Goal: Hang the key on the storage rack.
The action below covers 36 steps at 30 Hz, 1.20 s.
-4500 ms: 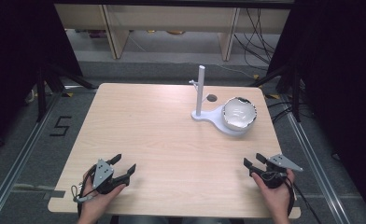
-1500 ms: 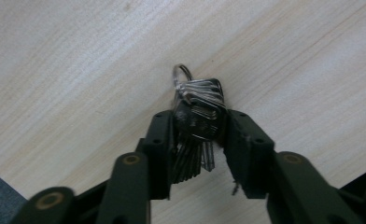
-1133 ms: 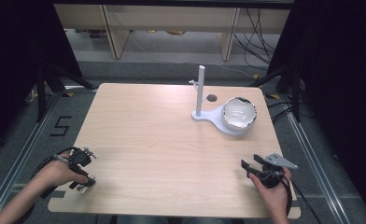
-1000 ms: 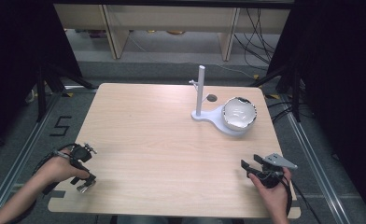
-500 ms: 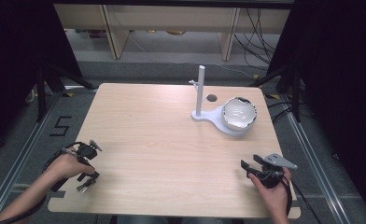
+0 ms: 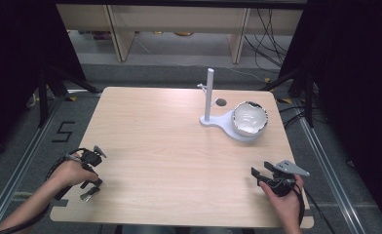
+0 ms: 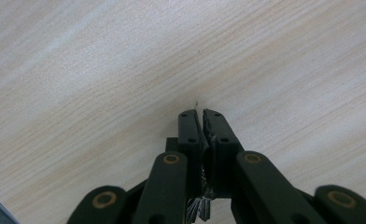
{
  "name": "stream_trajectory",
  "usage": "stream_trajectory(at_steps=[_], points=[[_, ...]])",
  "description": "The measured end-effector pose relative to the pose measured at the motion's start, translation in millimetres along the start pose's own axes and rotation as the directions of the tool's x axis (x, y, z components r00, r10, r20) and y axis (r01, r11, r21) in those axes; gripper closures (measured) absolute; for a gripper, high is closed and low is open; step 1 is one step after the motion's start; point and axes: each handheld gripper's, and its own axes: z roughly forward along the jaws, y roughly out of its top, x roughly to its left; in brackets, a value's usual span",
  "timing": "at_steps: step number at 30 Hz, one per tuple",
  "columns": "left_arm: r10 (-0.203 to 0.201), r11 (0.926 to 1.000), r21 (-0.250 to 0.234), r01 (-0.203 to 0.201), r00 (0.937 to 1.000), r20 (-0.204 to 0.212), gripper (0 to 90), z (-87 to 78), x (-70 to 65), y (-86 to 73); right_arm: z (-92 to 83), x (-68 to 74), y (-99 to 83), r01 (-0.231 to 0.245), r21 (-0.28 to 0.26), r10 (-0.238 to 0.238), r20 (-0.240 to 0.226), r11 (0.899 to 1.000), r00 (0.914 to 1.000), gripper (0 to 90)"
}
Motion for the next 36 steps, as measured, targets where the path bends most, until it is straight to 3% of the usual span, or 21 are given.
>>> stream_trajectory(at_steps=[10,14,21,24,27,29,30,33,34,36], points=[[0.010,0.9999,-0.007,-0.010,1.0000,0.002,88.4,-0.3,-2.2,-0.7,0.7,0.1,-0.2,-0.003,-0.003,0.003,0.000,1.000,1.0000,38.0],[0.014,0.9999,-0.008,-0.014,0.9999,0.001,88.7,-0.8,-3.3,-1.9,-1.0,0.5,0.1,-0.014,0.003,0.014,-0.023,1.000,0.9996,38.0],[0.022,0.9993,-0.032,-0.022,0.9998,0.003,88.9,-3.0,-5.1,-4.0,-2.1,0.5,0.5,-0.003,0.011,0.003,-0.011,1.000,0.9999,38.0],[0.010,0.9980,-0.063,-0.010,0.9999,0.004,89.0,-5.8,-7.0,-4.6,-2.0,0.6,0.5,0.000,0.010,0.000,-0.009,1.000,1.0000,38.0],[0.024,0.9968,-0.077,-0.024,0.9997,0.001,89.1,-10.0,-6.6,-5.3,-2.1,0.8,0.5,-0.004,0.013,0.005,-0.012,1.000,0.9999,38.0],[-0.006,0.9929,-0.119,0.008,0.9999,0.012,89.1,-11.6,-8.6,-6.0,-2.1,0.7,0.5,-0.002,0.011,0.002,-0.010,1.000,1.0000,38.0],[0.029,0.9935,-0.110,-0.029,0.9996,0.002,89.1,-15.0,-6.0,-6.0,-2.1,0.8,0.5,-0.004,0.009,0.004,-0.012,1.000,0.9999,38.0],[0.015,0.9887,-0.149,-0.014,0.9998,0.009,89.1,-20.1,-6.1,-6.3,-2.1,0.9,0.5,-0.003,0.008,0.003,-0.011,1.000,0.9999,38.0],[0.049,0.9887,-0.142,-0.048,0.9988,0.001,89.1,-23.7,-3.8,-5.3,-2.1,0.9,0.5,-0.004,0.009,0.004,-0.012,1.000,0.9999,38.0],[0.024,0.9848,-0.172,-0.023,0.9997,0.007,89.2,-26.7,-5.3,-5.6,-2.1,1.0,0.5,-0.003,0.009,0.003,-0.012,1.000,0.9999,38.0]])
